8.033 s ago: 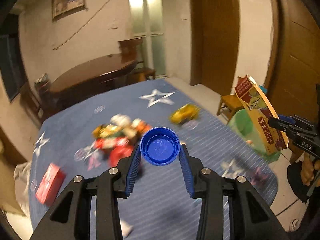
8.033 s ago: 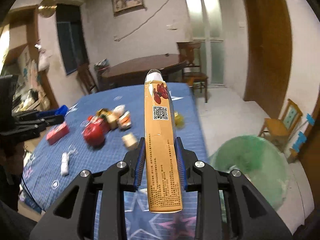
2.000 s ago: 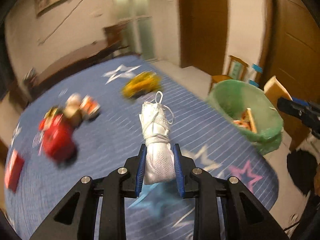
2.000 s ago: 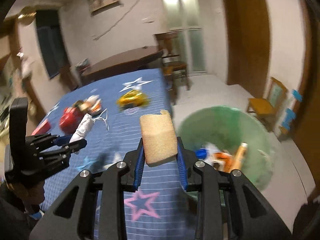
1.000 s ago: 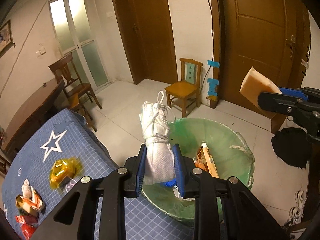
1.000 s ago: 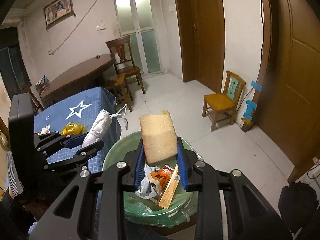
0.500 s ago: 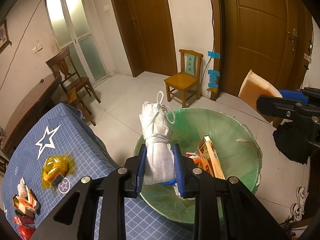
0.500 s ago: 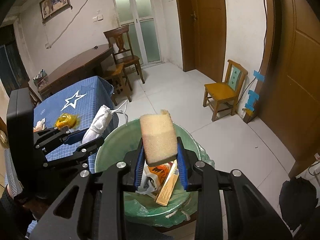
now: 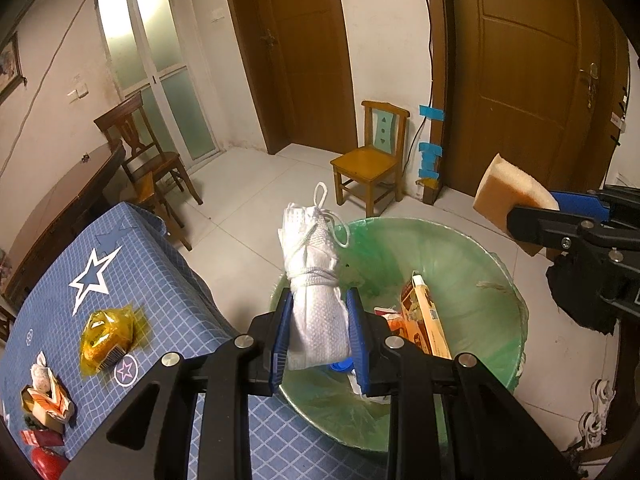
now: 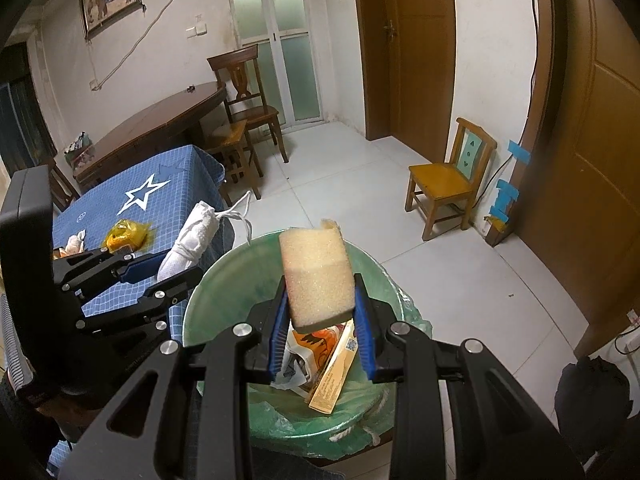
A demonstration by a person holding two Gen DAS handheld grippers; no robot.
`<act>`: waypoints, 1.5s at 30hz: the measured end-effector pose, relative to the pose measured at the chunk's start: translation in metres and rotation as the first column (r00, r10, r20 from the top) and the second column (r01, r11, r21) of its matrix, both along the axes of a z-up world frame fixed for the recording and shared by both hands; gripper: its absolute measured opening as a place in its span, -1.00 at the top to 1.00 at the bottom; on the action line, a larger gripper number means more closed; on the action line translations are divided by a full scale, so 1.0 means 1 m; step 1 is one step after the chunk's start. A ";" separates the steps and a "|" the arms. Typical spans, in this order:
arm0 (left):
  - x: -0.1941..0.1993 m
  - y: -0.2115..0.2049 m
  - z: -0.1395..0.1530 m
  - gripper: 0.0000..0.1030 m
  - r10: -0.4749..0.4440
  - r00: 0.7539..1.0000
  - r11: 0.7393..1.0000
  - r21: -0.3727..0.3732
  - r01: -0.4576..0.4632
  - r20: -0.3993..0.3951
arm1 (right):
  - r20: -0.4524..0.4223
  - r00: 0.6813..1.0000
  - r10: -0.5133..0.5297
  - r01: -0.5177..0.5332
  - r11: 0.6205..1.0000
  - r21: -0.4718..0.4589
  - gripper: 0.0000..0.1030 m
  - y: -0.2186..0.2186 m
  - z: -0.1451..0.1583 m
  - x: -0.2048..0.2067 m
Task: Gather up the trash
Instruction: 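Hold the sponge block and rope bundle above the bin opening, then open both grippers to drop the sponge and rope into the bin, then move both tools back to the table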
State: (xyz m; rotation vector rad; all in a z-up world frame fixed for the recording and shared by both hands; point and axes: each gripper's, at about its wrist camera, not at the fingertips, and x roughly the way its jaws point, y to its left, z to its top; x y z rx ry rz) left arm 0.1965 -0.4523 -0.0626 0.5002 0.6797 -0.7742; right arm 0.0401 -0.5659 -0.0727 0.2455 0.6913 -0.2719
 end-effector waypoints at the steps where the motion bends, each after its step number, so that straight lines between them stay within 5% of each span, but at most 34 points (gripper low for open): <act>1: 0.001 0.000 0.000 0.45 0.001 1.000 1.000 0.000 -0.001 0.003 | 0.000 1.000 0.000 0.000 1.000 0.000 0.46 0.000 0.001 0.001; 24: 0.007 -0.006 0.000 0.45 -0.010 1.000 1.000 -0.006 0.010 0.010 | -0.005 0.999 0.035 -0.035 0.999 -0.006 0.44 0.001 0.000 0.018; 26: 0.007 -0.007 0.000 0.40 -0.012 1.000 1.000 -0.006 0.012 0.008 | -0.013 0.999 0.039 -0.039 0.999 -0.014 0.42 0.001 -0.001 0.020; 28: 0.011 -0.007 -0.003 0.00 -0.006 1.000 1.000 -0.004 0.006 -0.008 | -0.017 1.000 0.024 -0.024 1.000 -0.012 0.15 -0.002 -0.002 0.022; 30: 0.012 -0.006 -0.004 -0.10 -0.003 1.000 1.000 -0.010 0.003 -0.004 | -0.014 1.000 0.024 -0.025 1.000 -0.009 0.15 -0.004 -0.004 0.022; 45: 0.006 -0.001 -0.002 -0.12 -0.012 0.999 1.000 -0.020 0.013 0.036 | -0.010 1.000 0.018 -0.018 1.000 0.000 0.15 -0.008 -0.009 0.015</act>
